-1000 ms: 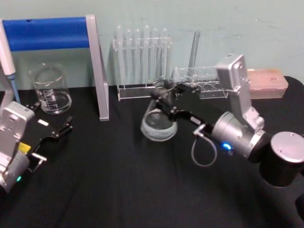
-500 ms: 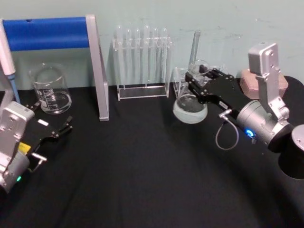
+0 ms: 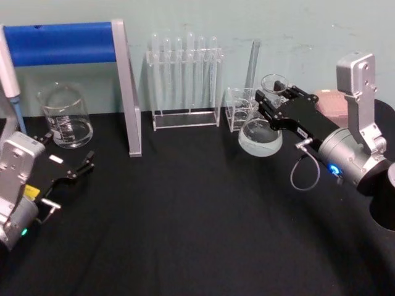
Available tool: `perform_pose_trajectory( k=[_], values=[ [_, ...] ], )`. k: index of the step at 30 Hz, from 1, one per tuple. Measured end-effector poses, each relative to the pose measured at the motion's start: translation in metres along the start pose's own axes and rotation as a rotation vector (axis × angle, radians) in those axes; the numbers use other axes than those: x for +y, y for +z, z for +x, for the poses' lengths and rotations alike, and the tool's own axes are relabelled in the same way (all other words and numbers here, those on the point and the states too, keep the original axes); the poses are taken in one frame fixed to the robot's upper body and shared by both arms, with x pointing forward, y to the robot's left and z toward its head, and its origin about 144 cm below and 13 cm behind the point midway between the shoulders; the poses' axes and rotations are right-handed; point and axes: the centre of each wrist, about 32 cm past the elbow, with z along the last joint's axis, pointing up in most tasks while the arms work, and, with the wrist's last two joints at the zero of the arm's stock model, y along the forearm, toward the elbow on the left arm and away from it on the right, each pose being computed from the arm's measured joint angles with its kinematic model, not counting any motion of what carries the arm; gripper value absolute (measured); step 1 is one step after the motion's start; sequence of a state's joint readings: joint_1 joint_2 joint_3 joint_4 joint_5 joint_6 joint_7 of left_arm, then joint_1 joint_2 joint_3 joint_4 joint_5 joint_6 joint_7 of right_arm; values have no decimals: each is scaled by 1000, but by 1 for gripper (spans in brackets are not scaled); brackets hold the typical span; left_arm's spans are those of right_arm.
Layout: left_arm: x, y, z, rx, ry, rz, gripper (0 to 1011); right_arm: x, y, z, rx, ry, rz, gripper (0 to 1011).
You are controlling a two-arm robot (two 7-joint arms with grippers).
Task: Grasp the erlenmeyer flask with one hand, shake it three times, then place it back.
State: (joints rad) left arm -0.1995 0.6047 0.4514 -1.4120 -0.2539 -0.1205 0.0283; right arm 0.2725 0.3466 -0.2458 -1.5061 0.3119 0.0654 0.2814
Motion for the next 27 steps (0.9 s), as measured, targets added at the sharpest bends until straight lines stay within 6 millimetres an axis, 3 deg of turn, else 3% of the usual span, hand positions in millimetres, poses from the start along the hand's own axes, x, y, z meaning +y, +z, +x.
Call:
perform_pose_trajectory(
  k=[27],
  values=[
    [0,0,0,0,0,0,1001,8,-1,-39,24,196,-1,456]
  ],
)
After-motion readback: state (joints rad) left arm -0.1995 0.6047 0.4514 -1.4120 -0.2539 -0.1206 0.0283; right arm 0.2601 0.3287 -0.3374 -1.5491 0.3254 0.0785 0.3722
